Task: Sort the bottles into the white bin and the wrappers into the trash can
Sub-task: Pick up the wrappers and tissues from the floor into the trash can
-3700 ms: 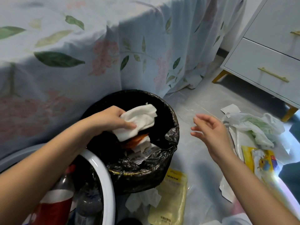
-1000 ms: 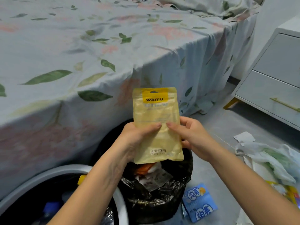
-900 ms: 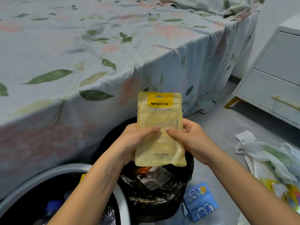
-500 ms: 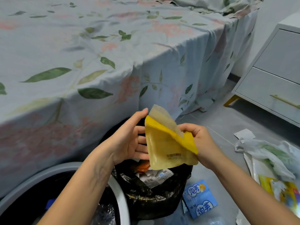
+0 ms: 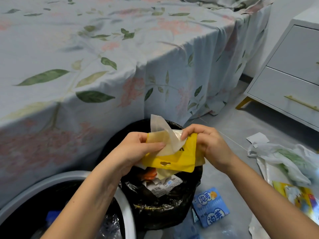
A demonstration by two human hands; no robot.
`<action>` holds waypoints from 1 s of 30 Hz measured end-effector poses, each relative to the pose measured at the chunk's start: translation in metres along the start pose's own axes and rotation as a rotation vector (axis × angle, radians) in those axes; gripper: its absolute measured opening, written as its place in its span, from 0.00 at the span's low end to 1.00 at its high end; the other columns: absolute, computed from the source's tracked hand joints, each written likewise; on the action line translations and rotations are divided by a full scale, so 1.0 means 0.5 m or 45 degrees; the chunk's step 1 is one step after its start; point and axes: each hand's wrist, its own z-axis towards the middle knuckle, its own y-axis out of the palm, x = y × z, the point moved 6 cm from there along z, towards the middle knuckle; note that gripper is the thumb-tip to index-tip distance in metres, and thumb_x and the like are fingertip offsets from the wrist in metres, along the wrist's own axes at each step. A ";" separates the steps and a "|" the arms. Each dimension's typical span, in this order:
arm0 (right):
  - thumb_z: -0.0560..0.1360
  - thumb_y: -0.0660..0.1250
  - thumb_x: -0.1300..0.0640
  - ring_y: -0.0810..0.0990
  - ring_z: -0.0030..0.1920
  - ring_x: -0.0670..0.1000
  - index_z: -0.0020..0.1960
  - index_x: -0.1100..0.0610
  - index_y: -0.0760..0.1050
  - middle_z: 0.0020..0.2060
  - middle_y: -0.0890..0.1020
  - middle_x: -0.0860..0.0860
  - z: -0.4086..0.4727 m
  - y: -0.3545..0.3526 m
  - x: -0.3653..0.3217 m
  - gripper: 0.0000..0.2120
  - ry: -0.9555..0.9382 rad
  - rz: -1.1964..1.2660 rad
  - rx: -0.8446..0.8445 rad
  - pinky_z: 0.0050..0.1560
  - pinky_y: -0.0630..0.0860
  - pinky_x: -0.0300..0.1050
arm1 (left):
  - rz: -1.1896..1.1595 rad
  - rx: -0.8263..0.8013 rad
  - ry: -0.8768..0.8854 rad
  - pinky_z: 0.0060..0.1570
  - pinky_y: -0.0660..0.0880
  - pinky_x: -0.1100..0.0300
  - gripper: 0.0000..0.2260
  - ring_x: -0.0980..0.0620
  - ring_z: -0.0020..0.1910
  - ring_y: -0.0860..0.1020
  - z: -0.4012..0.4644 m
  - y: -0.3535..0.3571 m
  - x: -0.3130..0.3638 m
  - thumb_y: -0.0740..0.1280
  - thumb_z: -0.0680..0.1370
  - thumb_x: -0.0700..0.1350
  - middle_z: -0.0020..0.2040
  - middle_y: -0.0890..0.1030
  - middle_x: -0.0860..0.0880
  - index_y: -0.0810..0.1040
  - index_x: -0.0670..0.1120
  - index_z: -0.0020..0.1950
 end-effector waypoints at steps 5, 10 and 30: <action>0.66 0.66 0.34 0.70 0.36 0.54 0.39 0.53 0.69 0.35 0.70 0.55 -0.002 0.012 0.037 0.22 0.318 0.214 -0.024 0.36 0.69 0.46 | 0.192 0.211 0.306 0.44 0.77 0.47 0.05 0.47 0.38 0.80 0.014 -0.018 0.009 0.76 0.68 0.44 0.40 0.84 0.37 0.85 0.44 0.39; 0.55 0.80 0.54 0.78 0.34 0.52 0.42 0.53 0.65 0.32 0.79 0.52 0.001 0.010 0.033 0.26 0.143 0.083 0.185 0.31 0.77 0.46 | 0.071 0.176 0.307 0.43 0.76 0.48 0.14 0.45 0.39 0.79 0.007 -0.014 0.011 0.73 0.62 0.51 0.40 0.84 0.40 0.85 0.43 0.42; 0.69 0.73 0.66 0.79 0.56 0.42 0.49 0.50 0.78 0.53 0.82 0.43 -0.002 -0.058 0.038 0.15 -0.085 -0.224 0.401 0.52 0.76 0.29 | 0.856 -0.009 -0.257 0.43 0.76 0.56 0.17 0.50 0.46 0.78 0.194 -0.061 -0.091 0.74 0.72 0.48 0.52 0.82 0.43 0.80 0.42 0.57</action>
